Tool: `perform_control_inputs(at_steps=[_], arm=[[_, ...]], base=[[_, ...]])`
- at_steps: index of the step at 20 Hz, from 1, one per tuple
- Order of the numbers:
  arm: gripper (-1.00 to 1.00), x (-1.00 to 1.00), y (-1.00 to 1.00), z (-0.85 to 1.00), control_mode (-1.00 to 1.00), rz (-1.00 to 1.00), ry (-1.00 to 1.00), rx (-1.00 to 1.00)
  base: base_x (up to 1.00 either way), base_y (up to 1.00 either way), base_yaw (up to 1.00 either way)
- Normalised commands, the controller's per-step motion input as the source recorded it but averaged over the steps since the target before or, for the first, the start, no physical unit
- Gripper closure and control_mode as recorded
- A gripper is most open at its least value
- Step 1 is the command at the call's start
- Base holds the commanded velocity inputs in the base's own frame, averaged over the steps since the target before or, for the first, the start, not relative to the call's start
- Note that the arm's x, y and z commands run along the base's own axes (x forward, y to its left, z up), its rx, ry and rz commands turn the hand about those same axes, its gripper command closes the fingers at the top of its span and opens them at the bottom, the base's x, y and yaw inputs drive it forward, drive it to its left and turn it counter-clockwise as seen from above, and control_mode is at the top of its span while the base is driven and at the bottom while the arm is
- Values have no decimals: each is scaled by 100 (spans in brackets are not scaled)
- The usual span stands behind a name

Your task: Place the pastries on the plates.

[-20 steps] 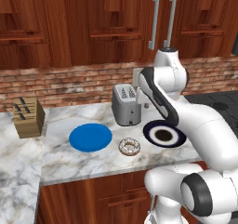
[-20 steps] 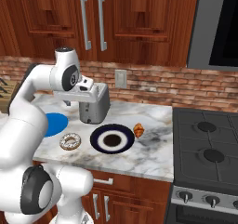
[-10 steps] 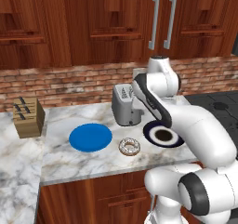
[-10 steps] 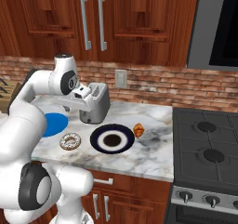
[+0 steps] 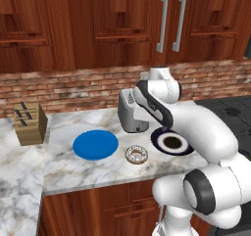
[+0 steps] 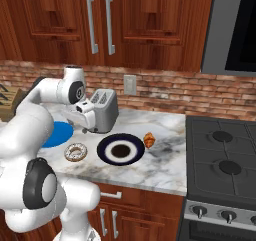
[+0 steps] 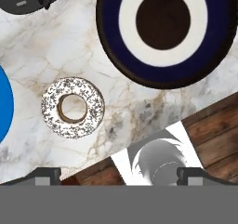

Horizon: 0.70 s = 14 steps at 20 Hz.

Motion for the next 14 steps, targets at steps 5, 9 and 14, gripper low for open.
perform_control_inputs(at_steps=[5, 9, 14], arm=[[-100, 7, 18, -38, -100, -2, -10, 2], [-100, 10, 0, -43, -100, 0, -9, 0], [-100, 47, 0, -28, -100, 0, -4, 0]], base=[[0, 0, 0], [0, 0, 0], [0, 0, 0]])
